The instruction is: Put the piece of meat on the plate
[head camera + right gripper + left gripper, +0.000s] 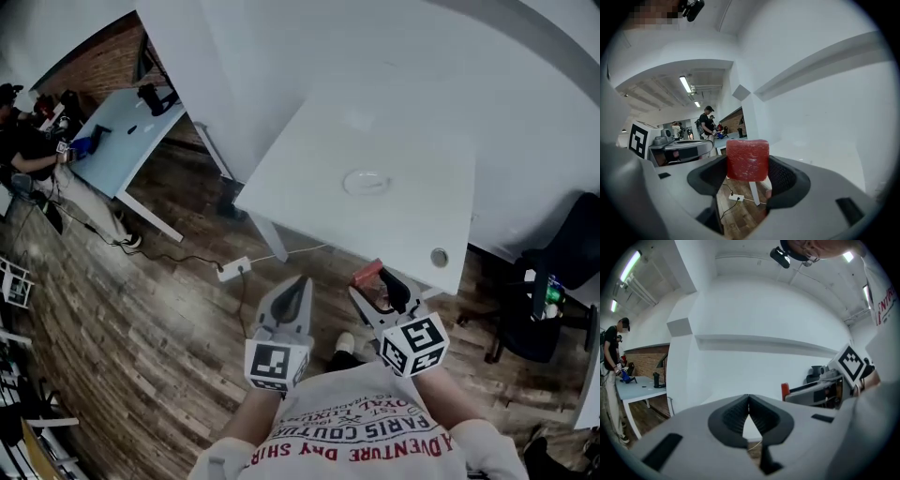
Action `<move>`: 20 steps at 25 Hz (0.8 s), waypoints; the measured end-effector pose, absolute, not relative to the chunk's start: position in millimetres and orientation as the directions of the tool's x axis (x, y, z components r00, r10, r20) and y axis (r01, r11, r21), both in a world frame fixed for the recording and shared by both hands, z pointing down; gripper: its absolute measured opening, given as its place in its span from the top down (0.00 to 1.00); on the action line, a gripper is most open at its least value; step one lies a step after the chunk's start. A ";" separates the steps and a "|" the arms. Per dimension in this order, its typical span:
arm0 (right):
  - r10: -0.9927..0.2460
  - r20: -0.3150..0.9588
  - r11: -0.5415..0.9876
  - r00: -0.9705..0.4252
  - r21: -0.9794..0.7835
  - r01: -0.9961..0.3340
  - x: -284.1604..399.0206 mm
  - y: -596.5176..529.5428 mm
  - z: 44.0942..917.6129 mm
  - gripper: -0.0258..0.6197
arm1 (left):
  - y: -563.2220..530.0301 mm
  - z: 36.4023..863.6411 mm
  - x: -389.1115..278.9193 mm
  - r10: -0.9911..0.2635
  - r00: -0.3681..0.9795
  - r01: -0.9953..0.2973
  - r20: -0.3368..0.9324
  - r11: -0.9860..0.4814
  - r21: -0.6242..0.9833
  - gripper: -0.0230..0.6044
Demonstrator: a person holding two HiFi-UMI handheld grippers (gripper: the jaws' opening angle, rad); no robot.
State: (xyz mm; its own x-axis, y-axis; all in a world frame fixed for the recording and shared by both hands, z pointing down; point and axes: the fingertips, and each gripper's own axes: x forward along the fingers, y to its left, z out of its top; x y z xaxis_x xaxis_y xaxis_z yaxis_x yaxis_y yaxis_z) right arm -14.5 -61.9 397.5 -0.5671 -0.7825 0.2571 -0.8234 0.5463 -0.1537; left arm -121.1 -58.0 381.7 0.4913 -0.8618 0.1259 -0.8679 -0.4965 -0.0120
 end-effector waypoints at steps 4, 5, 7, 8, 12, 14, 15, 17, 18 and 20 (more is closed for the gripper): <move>-0.806 0.265 0.502 -0.529 -0.165 -0.849 6.1 -121.8 393.3 0.53 | -119.6 382.8 -104.5 -0.845 0.517 -0.853 0.139 -0.522 -0.004 0.95; -0.809 0.272 0.493 -0.522 -0.172 -0.853 7.9 -132.0 395.4 0.53 | -131.9 384.3 -101.6 -0.838 0.525 -0.848 0.145 -0.531 0.002 0.95; -0.811 0.292 0.474 -0.507 -0.181 -0.862 10.3 -149.3 403.2 0.53 | -153.5 387.0 -95.1 -0.821 0.550 -0.832 0.150 -0.554 0.015 0.95; -0.813 0.302 0.463 -0.498 -0.184 -0.867 11.3 -157.1 407.4 0.53 | -163.7 388.0 -91.8 -0.811 0.566 -0.822 0.149 -0.570 0.020 0.95; -0.837 0.328 0.392 -0.437 -0.197 -0.899 15.9 -189.6 417.7 0.53 | -208.7 390.1 -80.1 -0.755 0.640 -0.765 0.141 -0.643 0.028 0.95; -0.852 0.337 0.351 -0.401 -0.202 -0.914 18.5 -209.2 422.3 0.53 | -234.8 392.8 -75.8 -0.725 0.673 -0.736 0.144 -0.676 0.034 0.95; -0.859 0.342 0.328 -0.381 -0.203 -0.923 20.3 -219.9 424.8 0.53 | -248.3 395.0 -73.5 -0.709 0.690 -0.720 0.148 -0.693 0.034 0.95; -0.875 0.352 0.274 -0.333 -0.206 -0.939 25.2 -241.1 428.1 0.53 | -274.5 399.1 -68.6 -0.670 0.724 -0.683 0.162 -0.730 0.036 0.95; -0.883 0.357 0.244 -0.306 -0.207 -0.947 27.7 -250.9 428.5 0.53 | -286.7 400.1 -66.4 -0.648 0.743 -0.662 0.168 -0.748 0.040 0.95; -0.896 0.366 0.186 -0.252 -0.206 -0.961 31.3 -269.2 428.0 0.53 | -310.1 399.8 -63.5 -0.606 0.777 -0.621 0.172 -0.782 0.047 0.95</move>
State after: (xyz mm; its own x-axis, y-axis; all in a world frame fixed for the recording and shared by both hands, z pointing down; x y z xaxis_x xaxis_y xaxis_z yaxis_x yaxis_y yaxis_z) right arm 31.3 -269.2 428.0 -0.2522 -0.8959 0.3659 -0.9607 0.1865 -0.2056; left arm -63.5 -310.1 399.8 0.7766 -0.6060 0.1720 -0.6209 -0.7825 0.0468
